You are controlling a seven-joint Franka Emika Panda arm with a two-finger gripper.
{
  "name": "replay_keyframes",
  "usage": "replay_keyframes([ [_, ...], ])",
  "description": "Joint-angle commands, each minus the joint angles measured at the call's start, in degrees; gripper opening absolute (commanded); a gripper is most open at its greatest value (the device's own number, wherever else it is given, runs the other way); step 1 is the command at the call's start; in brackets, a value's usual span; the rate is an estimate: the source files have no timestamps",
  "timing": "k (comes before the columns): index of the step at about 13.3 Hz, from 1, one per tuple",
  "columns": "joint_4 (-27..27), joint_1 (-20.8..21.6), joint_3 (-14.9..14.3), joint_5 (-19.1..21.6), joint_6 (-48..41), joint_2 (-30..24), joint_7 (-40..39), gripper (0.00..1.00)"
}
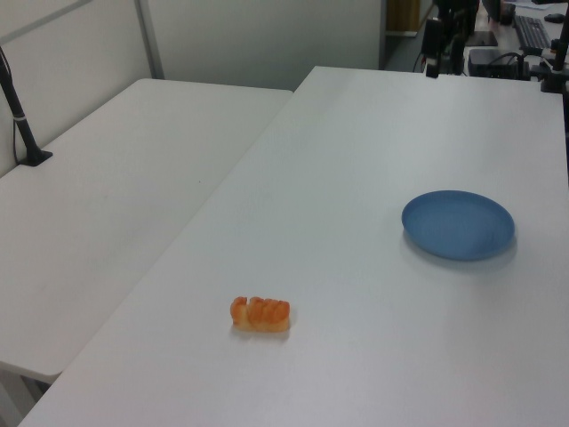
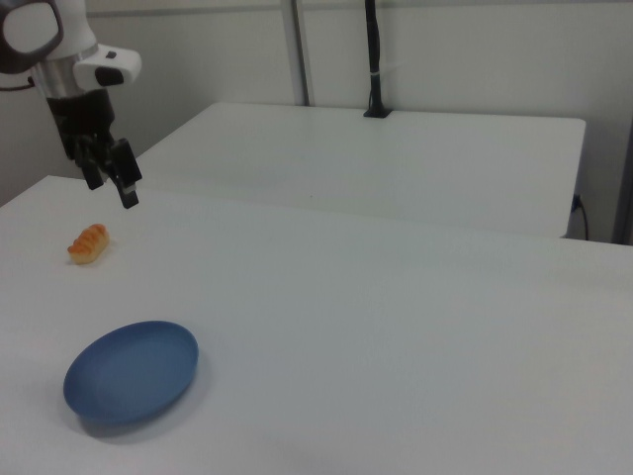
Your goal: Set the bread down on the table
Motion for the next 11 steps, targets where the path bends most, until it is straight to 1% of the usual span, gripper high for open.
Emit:
replay_keyframes([
  [1,-1.64,1.67,-0.37,0.7,6.22,2.76,-7.19,1.0],
  [2,-1.03,1.75,-0.37,0.36,8.42,4.08,-9.74,1.0],
  [3,0.63,2.02,-1.42,0.18,8.71,5.57,-12.98,1.0],
  [5,4.5,3.94,-5.28,0.88,8.01,7.43,-16.61,1.0],
  [6,4.78,4.39,-6.34,0.97,7.92,7.17,-16.71,1.0],
  [11,3.64,4.57,-6.44,0.97,5.11,5.68,-17.15,1.0],
])
